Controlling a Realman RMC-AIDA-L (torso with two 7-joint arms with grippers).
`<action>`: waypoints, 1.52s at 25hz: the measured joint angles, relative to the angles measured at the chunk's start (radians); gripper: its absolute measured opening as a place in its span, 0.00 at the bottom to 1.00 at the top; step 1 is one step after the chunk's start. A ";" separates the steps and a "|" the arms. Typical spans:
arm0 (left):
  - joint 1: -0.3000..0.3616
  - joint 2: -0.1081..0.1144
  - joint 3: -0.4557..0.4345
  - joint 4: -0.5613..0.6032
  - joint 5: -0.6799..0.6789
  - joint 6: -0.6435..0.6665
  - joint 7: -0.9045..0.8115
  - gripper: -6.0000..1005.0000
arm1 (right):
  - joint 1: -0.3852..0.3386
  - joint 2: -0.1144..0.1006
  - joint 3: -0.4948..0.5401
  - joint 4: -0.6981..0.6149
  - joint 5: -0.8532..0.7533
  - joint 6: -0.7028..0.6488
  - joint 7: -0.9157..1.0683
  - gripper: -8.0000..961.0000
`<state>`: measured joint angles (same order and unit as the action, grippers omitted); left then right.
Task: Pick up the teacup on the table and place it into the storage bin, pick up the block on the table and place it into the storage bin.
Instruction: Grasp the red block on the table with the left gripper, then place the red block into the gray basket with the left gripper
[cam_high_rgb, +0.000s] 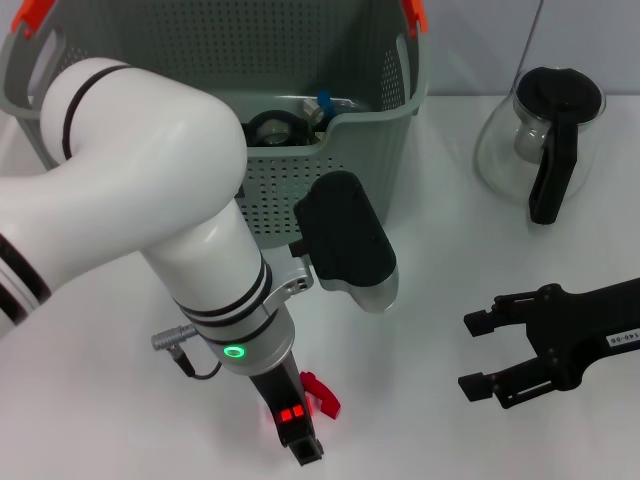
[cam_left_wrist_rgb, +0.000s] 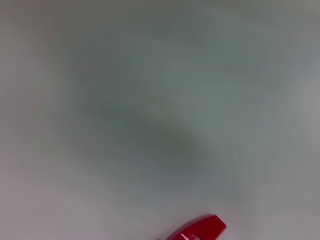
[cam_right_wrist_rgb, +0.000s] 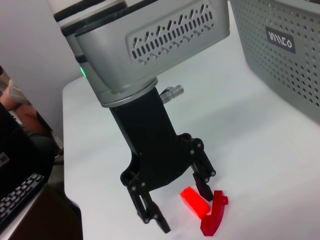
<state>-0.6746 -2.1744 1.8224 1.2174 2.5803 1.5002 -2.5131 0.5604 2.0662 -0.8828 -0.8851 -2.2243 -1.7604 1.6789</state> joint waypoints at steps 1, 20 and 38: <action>0.001 0.001 0.000 -0.001 0.004 -0.007 0.000 0.81 | 0.000 0.000 0.000 0.000 0.000 0.000 0.000 0.98; 0.008 0.001 0.004 -0.027 0.040 -0.054 0.009 0.33 | 0.006 0.000 0.002 0.000 0.000 0.001 0.003 0.98; 0.036 0.013 -0.719 0.307 -0.405 0.334 0.098 0.21 | -0.002 -0.006 0.004 0.000 0.000 -0.002 0.006 0.98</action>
<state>-0.6382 -2.1612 1.1038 1.5244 2.1753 1.8341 -2.4147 0.5581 2.0601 -0.8790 -0.8851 -2.2242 -1.7628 1.6844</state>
